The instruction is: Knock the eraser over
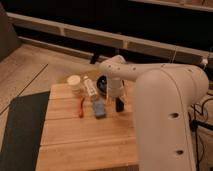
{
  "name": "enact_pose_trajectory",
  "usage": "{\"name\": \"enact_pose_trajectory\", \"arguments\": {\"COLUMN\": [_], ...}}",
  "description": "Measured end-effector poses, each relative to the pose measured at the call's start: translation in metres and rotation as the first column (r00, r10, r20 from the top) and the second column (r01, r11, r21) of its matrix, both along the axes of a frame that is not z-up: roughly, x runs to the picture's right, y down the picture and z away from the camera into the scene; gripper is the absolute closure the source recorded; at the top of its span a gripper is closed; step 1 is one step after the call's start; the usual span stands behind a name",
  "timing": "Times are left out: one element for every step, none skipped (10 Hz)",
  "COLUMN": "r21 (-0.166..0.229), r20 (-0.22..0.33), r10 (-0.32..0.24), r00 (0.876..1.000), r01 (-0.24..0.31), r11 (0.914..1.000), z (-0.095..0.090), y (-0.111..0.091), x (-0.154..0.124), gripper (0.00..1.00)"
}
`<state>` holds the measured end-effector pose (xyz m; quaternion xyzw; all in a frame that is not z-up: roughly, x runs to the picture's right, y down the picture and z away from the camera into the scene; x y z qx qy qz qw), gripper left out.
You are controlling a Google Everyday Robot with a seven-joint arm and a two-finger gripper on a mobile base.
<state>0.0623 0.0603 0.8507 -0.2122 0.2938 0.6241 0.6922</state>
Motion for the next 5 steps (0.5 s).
{"name": "enact_pose_trajectory", "arguments": {"r21": [0.093, 0.169, 0.218, 0.244, 0.251], "r20": [0.045, 0.101, 0.142, 0.163, 0.170], "r10": [-0.054, -0.099, -0.132, -0.147, -0.152], "r00": [0.998, 0.990, 0.981, 0.976, 0.974], "r01": [0.049, 0.081, 0.099, 0.105, 0.106], "r11": [0.9945, 0.9822, 0.9708, 0.9642, 0.9621], "z": [-0.004, -0.012, -0.022, -0.026, -0.028], "y": [-0.027, -0.046, -0.057, -0.062, -0.063], "x": [-0.019, -0.046, -0.064, -0.073, -0.077], "gripper": [0.35, 0.35, 0.35, 0.35, 0.35]}}
